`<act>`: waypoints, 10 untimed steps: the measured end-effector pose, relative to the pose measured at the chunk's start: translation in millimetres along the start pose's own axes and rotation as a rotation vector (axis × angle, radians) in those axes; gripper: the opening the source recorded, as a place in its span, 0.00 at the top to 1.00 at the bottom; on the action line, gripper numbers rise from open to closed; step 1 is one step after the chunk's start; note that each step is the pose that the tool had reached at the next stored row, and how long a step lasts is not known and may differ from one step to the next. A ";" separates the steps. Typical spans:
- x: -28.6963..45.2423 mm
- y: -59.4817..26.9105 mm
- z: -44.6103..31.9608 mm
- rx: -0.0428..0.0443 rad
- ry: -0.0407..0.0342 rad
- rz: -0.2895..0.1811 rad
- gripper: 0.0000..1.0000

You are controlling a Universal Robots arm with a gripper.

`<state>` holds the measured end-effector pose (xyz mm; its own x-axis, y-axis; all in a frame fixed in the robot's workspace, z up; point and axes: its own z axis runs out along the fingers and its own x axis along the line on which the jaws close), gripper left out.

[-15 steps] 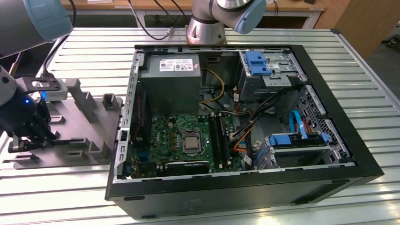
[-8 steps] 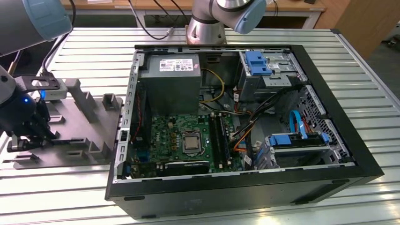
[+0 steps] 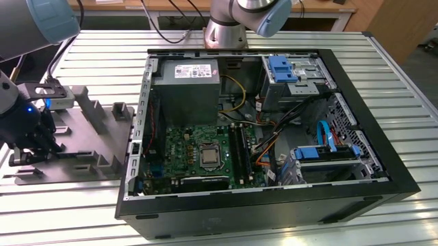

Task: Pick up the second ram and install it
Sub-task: 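Pick up the second ram and move it above second insertion slot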

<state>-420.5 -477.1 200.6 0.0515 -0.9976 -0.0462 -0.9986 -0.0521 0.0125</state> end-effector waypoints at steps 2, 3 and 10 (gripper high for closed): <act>0.0 0.0 0.0 -0.0001 0.0000 0.000 0.75; 0.0 0.0 0.0 0.0000 0.0000 0.000 0.77; 0.0 0.0 0.0 0.0000 -0.0002 0.000 0.89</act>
<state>-420.5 -477.1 200.6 0.0515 -0.9976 -0.0464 -0.9986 -0.0521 0.0125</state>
